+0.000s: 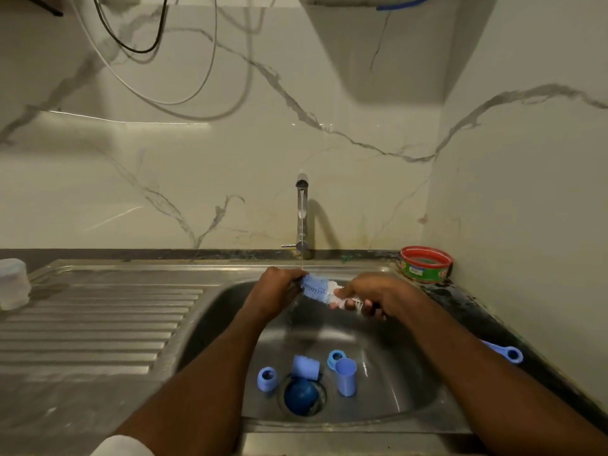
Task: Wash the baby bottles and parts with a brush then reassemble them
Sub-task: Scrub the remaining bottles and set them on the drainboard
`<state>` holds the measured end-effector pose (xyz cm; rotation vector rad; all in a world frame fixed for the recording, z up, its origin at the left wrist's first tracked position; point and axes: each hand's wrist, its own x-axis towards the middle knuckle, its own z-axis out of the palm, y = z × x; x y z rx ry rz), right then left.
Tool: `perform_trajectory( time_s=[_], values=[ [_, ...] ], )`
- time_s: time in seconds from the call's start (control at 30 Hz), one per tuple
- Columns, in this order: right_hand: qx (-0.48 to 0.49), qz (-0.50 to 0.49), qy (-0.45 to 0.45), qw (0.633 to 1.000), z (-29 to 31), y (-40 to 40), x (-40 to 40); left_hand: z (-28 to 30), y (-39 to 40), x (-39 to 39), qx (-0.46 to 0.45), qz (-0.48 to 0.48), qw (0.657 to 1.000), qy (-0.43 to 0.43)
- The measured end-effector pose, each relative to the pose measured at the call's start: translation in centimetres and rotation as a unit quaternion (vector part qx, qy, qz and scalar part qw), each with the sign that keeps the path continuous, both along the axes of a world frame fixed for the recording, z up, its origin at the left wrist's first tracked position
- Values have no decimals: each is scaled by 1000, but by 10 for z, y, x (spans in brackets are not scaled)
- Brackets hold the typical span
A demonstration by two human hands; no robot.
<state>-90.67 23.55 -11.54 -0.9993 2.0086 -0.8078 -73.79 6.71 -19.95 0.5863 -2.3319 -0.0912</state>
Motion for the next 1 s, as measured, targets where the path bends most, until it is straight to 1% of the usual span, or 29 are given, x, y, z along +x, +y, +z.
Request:
perform_trajectory(
  time_s=[0.03,0.07,0.1,0.13,0.17,0.2,0.27,0.37,0.4,0.43,0.47,0.5,0.53,0.6,0.63,0.67,0.7,0.73,0.77,0.8,0.83,0.87,0.93,0.97,1.0],
  values=[
    [1,1,-7,1000,0,3,0,1,2,-2,-10,6,1000,-6],
    [-13,14,44,999,-2,5,-1,0,3,-4,-14,4,1000,-6],
    [-40,42,169,984,-10,2,-5,-1,3,-5,-6,1,1000,-6],
    [-75,68,323,941,-17,1,-8,-2,2,-7,3,-4,1000,-5],
    [-111,90,445,884,-23,-2,-12,-3,2,-7,20,0,1000,-13],
    [-145,112,517,836,-27,-3,-17,-5,1,-8,36,0,999,-21],
    [-192,156,570,783,-28,-4,-23,-6,-1,-7,66,-3,997,-26],
    [-179,192,655,709,-28,-7,-19,-6,-2,-2,75,6,997,-14],
    [-174,190,674,692,-29,-7,-17,-7,-5,-1,77,4,997,-9],
    [-167,182,682,688,-30,-9,-16,-6,-5,-1,84,1,996,-5],
    [-173,167,679,694,-29,-8,-13,-5,-5,-1,87,-1,996,3],
    [-181,149,666,708,-27,-8,-10,-3,-4,0,86,5,996,10],
    [-189,132,642,731,-26,-7,-9,-1,-4,0,81,8,996,19],
    [-177,104,573,793,-25,-6,-8,1,-4,1,56,10,998,8],
    [-158,90,524,832,-26,-6,-8,2,-3,2,38,13,999,-8],
    [-134,78,454,877,-25,-6,-8,3,-2,3,23,16,999,-24],
    [-117,68,366,921,-23,-7,-9,5,0,4,8,22,999,-31],
    [-109,54,272,955,-21,-8,-11,6,2,5,-11,32,999,-32],
    [-99,39,201,974,-19,-8,-13,7,5,4,-29,46,998,-29],
    [-79,25,172,982,-19,-8,-15,7,8,2,-41,63,997,-30],
    [-57,16,186,981,-19,-7,-17,6,10,1,-43,81,995,-35],
    [-37,10,237,971,-20,-6,-23,5,11,1,-31,103,993,-43],
    [-17,-11,375,927,-24,-2,-33,0,8,3,32,134,990,-33],
    [-25,-23,425,905,-26,1,-36,-2,4,4,80,128,988,-4],
    [-39,-26,451,891,-28,4,-36,-3,0,3,131,112,984,31]
  ],
)
